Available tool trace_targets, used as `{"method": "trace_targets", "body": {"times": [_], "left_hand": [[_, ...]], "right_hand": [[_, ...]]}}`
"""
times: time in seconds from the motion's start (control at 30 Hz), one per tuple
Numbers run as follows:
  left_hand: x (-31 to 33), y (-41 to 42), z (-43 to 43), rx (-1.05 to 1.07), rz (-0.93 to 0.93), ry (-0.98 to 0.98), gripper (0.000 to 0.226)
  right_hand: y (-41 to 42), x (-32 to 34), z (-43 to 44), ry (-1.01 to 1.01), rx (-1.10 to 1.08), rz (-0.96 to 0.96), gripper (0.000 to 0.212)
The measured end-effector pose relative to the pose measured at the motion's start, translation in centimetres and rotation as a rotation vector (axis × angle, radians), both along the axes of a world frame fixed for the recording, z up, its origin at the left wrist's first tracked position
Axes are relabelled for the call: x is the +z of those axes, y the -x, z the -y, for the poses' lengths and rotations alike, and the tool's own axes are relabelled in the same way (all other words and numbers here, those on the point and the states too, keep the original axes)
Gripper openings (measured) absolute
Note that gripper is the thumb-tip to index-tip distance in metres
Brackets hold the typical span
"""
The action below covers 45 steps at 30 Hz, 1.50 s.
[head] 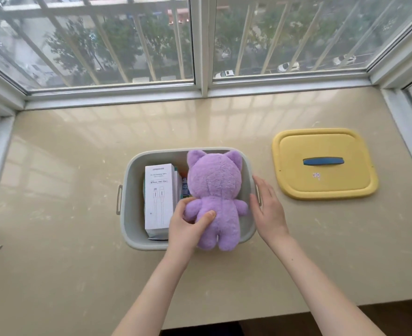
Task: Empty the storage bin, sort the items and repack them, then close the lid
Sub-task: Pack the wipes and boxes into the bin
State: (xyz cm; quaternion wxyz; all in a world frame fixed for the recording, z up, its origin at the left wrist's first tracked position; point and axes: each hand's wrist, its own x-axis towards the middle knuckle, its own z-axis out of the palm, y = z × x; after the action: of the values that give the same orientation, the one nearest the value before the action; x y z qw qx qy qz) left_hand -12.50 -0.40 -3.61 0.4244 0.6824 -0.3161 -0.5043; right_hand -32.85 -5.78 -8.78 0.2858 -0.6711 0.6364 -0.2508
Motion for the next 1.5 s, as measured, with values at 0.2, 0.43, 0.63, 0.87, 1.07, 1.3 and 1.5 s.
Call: {"method": "trace_targets", "body": {"times": [0.2,0.43,0.63,0.87,1.07,1.3,1.5], "left_hand": [[-2.7,1.6,0.6,-0.029,0.020,-0.027,0.048],[-4.4,2.1,1.0,-0.020,0.051,-0.014,0.042],[-5.5,2.3,1.5,-0.101,0.120,-0.048,0.047],[-5.6,2.5,1.8,-0.157,0.234,-0.094,0.053],[-1.9,2.1,0.7,-0.177,0.307,-0.126,0.056],[8.5,-0.8,-0.8,-0.321,0.637,0.209,0.054],[16.4,-3.6,-4.9,-0.333,0.888,0.544,0.046]], "right_hand": [[-0.3,-0.5,0.2,-0.029,-0.023,0.067,0.047],[-0.4,-0.9,0.0,-0.002,0.018,0.057,0.055],[-0.9,-1.9,-0.4,0.010,0.037,-0.024,0.056],[-1.1,-2.0,-0.6,-0.014,0.029,-0.066,0.054],[-0.9,2.1,-0.8,0.024,0.034,-0.130,0.055],[-0.9,11.5,-3.2,0.185,0.063,-0.170,0.050],[-1.6,19.3,-9.2,0.313,-0.008,-0.165,0.047]]}}
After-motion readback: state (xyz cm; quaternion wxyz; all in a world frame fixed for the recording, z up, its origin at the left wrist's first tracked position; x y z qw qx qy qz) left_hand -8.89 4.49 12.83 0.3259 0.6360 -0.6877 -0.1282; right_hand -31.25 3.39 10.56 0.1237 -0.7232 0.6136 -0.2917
